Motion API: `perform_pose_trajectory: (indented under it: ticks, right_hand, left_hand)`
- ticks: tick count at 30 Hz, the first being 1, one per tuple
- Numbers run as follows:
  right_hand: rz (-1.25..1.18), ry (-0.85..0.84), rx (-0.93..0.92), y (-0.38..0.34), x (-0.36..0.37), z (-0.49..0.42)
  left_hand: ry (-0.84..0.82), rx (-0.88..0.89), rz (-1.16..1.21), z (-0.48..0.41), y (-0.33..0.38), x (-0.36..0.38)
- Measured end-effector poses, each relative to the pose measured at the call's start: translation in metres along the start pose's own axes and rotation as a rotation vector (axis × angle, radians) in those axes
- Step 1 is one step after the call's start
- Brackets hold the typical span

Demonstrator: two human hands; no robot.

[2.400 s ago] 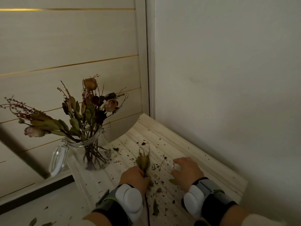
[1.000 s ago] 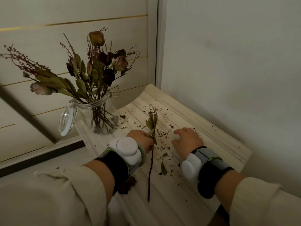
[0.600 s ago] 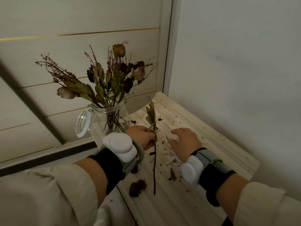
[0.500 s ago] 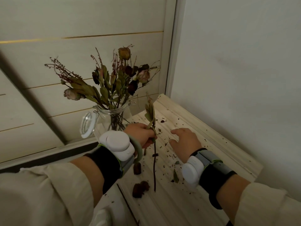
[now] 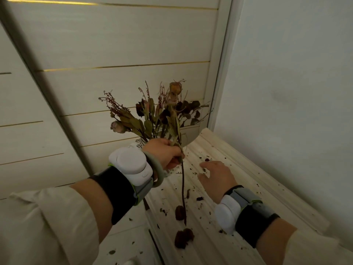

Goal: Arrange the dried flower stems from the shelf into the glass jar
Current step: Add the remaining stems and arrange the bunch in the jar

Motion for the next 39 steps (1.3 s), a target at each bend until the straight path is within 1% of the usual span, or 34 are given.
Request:
perform_pose_trajectory:
  ticks: [6, 10, 16, 22, 26, 29, 35, 39]
  right_hand:
    - [-0.007, 0.03, 0.001, -0.004, -0.009, 0.0]
    - [-0.018, 0.051, 0.018, -0.002, -0.014, 0.002]
    - [-0.023, 0.069, 0.023, -0.001, -0.017, 0.006]
    - [-0.043, 0.06, 0.004, -0.007, -0.018, 0.006]
    - [-0.073, 0.054, -0.012, -0.015, -0.019, 0.003]
    - [-0.103, 0.057, -0.029, -0.023, -0.021, 0.0]
    - [-0.113, 0.078, -0.128, -0.056, -0.028, -0.01]
    - [-0.115, 0.104, -0.171, -0.074, -0.028, -0.016]
  left_hand:
    - [-0.102, -0.046, -0.102, 0.006, -0.016, 0.022]
    - [-0.142, -0.02, -0.182, 0.01, -0.022, 0.035]
    - [-0.141, 0.077, -0.257, 0.017, -0.014, 0.046]
    - [-0.076, 0.235, -0.216, 0.037, 0.033, 0.026]
    - [-0.015, 0.339, -0.194, 0.058, 0.072, -0.001]
    - [0.072, 0.411, -0.145, 0.073, 0.097, -0.03]
    - [0.343, 0.527, -0.012, 0.082, 0.123, -0.107]
    - [0.474, 0.543, 0.042, 0.074, 0.119, -0.135]
Point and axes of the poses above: each hand's wrist, its own z-axis away from the middle knuckle, its own x-axis out of the palm, y = z × x, the point moved 9 cm from there along -z, towards the middle knuckle, and after that the axes turned 11 degrees about -x, right-handed, at the moved point
